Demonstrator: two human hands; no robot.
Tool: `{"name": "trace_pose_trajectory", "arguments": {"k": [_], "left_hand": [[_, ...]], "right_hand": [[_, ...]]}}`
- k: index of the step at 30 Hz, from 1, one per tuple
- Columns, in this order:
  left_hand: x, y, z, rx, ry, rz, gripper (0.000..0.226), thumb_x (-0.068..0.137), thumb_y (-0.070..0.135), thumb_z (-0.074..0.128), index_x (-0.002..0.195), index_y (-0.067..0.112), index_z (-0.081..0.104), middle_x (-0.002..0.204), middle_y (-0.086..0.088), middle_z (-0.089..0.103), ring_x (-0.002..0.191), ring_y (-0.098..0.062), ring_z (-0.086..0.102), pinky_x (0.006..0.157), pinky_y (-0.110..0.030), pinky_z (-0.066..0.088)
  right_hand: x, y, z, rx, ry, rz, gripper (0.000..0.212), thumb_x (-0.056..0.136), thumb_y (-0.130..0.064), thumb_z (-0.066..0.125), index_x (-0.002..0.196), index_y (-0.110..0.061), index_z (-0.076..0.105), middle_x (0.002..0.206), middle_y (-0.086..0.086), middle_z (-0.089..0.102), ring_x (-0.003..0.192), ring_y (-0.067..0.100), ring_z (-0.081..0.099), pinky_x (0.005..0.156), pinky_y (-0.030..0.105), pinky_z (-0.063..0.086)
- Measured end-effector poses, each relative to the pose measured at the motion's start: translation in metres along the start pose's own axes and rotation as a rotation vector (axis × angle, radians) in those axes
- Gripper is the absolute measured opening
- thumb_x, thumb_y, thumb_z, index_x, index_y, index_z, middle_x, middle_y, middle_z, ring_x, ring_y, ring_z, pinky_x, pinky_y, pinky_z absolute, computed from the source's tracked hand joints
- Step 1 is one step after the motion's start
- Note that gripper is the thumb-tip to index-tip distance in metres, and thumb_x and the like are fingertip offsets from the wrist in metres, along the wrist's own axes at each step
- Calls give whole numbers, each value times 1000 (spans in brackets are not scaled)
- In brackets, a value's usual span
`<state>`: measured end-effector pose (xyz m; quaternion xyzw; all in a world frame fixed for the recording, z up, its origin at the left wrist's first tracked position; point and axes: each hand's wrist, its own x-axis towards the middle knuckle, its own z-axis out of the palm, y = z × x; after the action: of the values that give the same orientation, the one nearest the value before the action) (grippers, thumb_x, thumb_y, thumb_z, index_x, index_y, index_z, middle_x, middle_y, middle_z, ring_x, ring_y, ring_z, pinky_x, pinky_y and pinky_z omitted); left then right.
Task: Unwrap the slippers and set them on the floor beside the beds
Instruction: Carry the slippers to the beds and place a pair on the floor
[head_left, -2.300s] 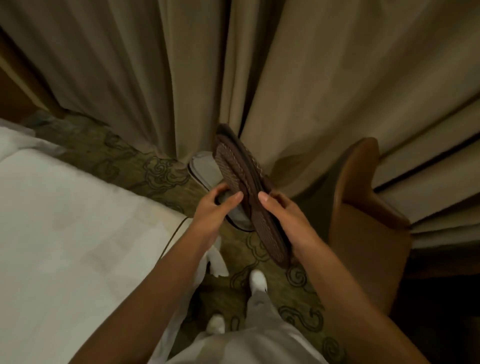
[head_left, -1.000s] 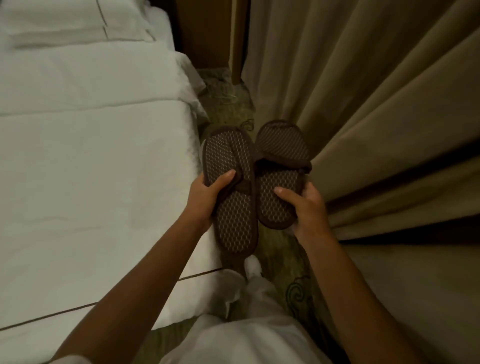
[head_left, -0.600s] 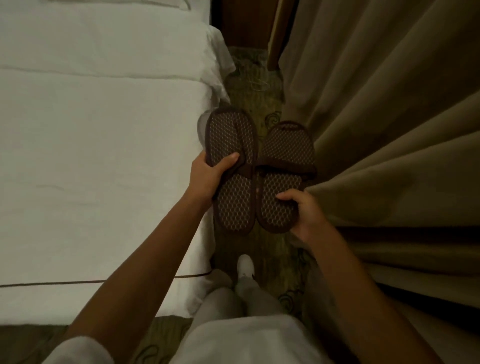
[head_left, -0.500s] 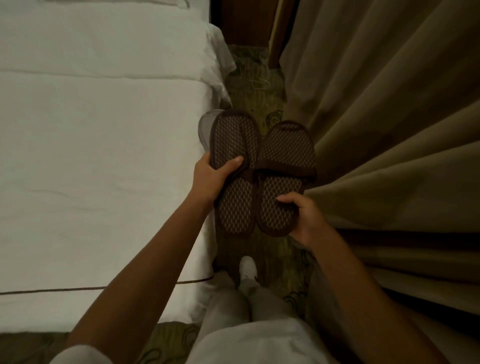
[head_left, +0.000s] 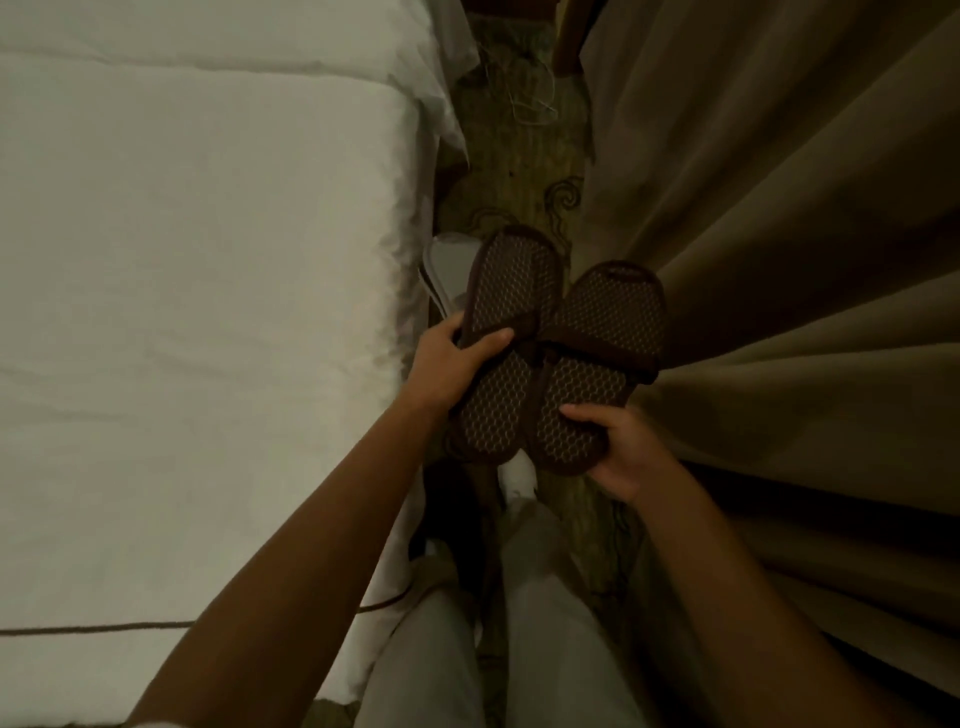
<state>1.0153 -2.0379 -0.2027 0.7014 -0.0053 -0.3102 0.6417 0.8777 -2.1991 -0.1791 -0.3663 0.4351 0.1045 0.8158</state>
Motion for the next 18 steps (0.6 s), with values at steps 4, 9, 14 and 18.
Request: {"name": "trace_pose_trajectory", "arguments": {"k": [4,9,14,18], "left_hand": [[31,-52,16,37,83,-14,25,86,28,76,110,22,72,102,7,74,91,-6,72,77,-23,59],[74,-101,36,82,126,-14,24,89,29,73,111,17,75,95,13,74,86,0,71,72,-15,57],[123,-144,46,84,219,-47,28,90,37,71,110,19,75,95,13,74,83,3,70,72,-16,55],[165,-179,57,103,217,-35,33,94,33,66,121,14,71,105,15,70,92,15,63,85,-7,51]], "right_hand": [[49,4,-21,-21,7,115,34,81,1,60,114,0,69,123,20,69,103,37,69,82,49,59],[110,3,-42,-32,17,202,28,90,-8,55,115,-3,66,106,18,75,92,37,72,78,55,59],[171,16,-70,36,56,165,25,93,-8,55,115,-5,67,117,18,72,106,38,67,90,54,55],[215,33,-92,27,7,211,34,79,-6,64,112,-4,71,118,19,72,101,38,70,84,58,58]]}}
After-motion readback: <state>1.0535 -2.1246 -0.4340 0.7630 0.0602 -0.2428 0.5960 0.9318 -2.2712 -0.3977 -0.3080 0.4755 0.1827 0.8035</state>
